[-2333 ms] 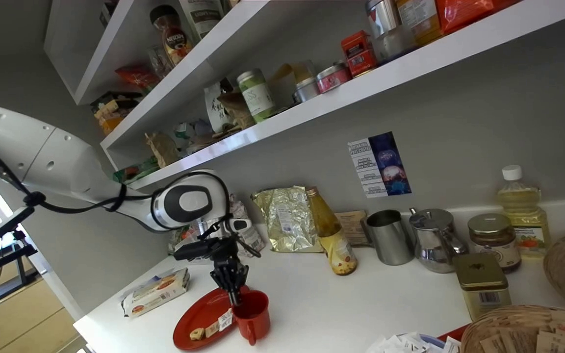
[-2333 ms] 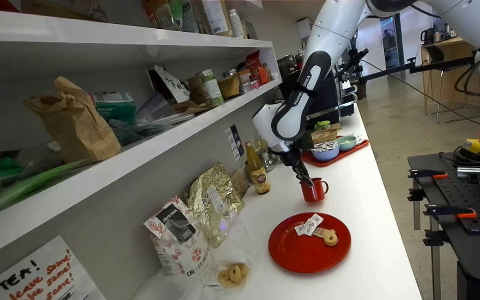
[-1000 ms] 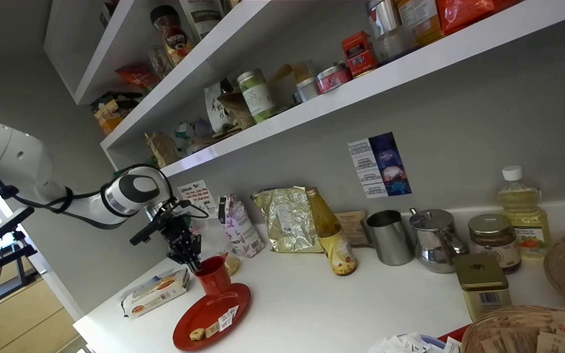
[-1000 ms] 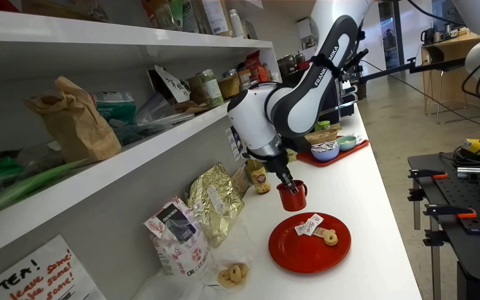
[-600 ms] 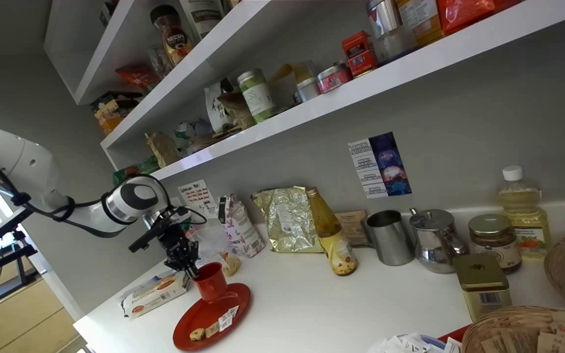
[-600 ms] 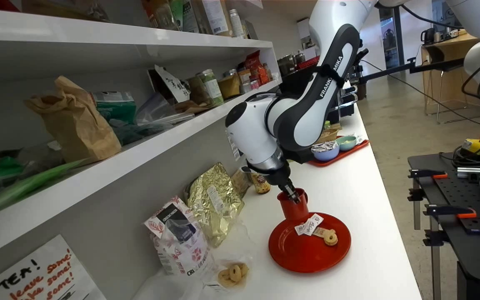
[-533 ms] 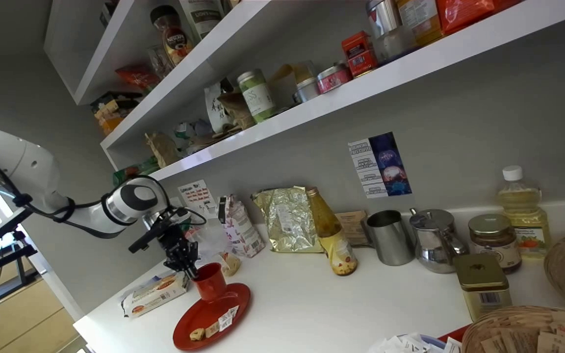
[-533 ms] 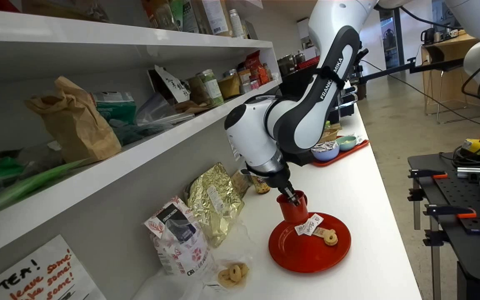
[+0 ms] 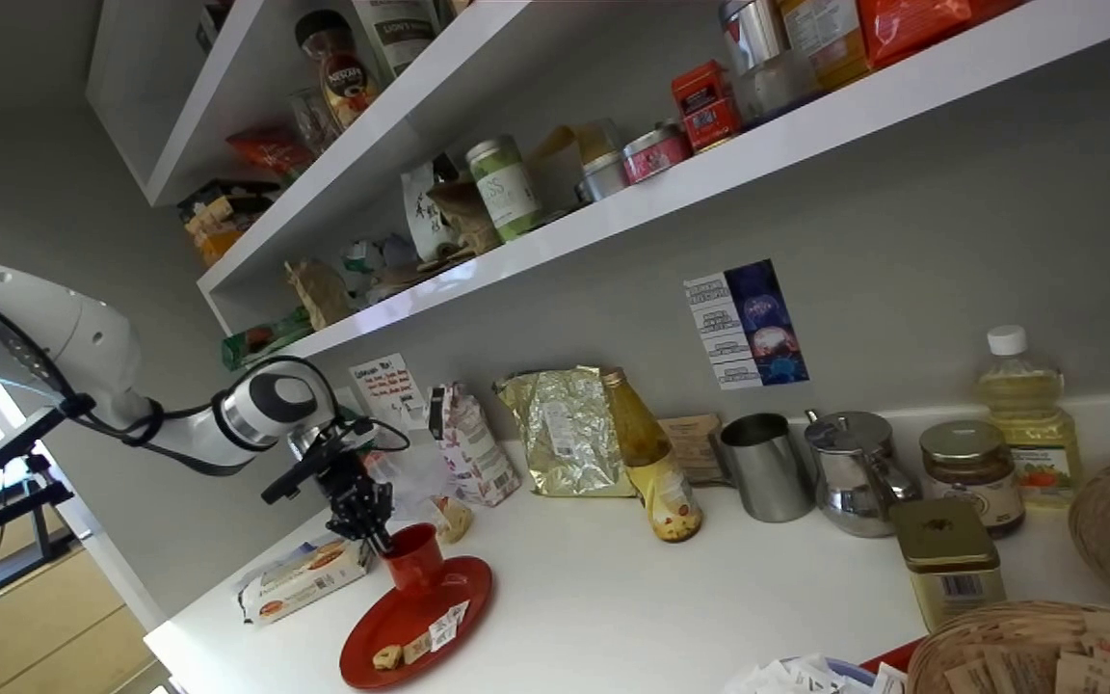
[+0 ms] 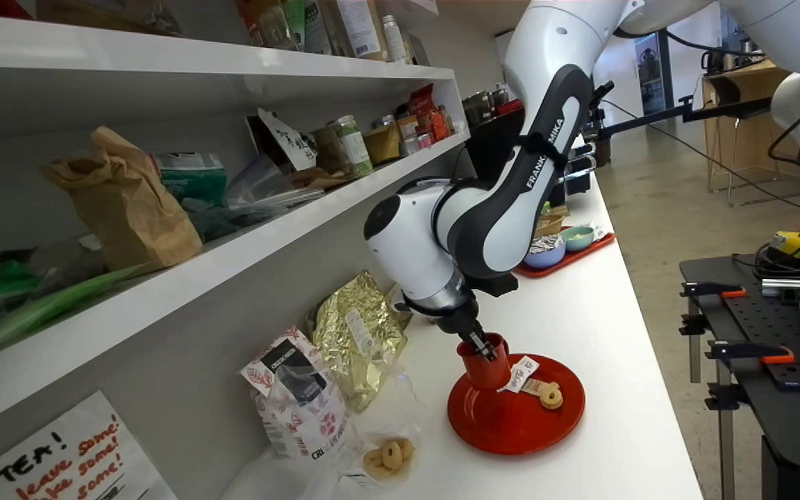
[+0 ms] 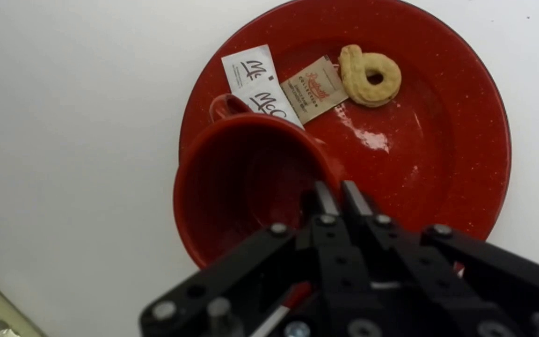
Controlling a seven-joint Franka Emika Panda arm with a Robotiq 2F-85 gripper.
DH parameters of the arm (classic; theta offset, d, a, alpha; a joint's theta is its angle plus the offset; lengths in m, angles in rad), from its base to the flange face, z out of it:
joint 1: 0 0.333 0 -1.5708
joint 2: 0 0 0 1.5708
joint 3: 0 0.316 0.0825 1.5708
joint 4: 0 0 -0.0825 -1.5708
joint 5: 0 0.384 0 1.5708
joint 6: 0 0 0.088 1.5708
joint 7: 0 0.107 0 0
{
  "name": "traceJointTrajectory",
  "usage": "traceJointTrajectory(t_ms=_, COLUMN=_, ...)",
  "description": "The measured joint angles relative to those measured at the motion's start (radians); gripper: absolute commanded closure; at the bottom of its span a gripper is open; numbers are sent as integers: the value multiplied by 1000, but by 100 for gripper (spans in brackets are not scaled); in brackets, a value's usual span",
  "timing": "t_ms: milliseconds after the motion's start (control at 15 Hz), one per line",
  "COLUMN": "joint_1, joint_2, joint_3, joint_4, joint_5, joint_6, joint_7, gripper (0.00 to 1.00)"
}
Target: Put the orange cup on the orange plate
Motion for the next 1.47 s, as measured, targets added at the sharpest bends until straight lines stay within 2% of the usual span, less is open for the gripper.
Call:
traceJointTrajectory(t_ms=667, joint_1=26, joint_2=105, joint_3=0, joint_4=75, joint_5=-1, joint_6=-51, joint_7=0, gripper=98)
traceJointTrajectory(t_ms=1467, joint_1=36, joint_2=144, joint_3=6, joint_4=110, joint_5=0, joint_6=-71, joint_7=0, gripper=98)
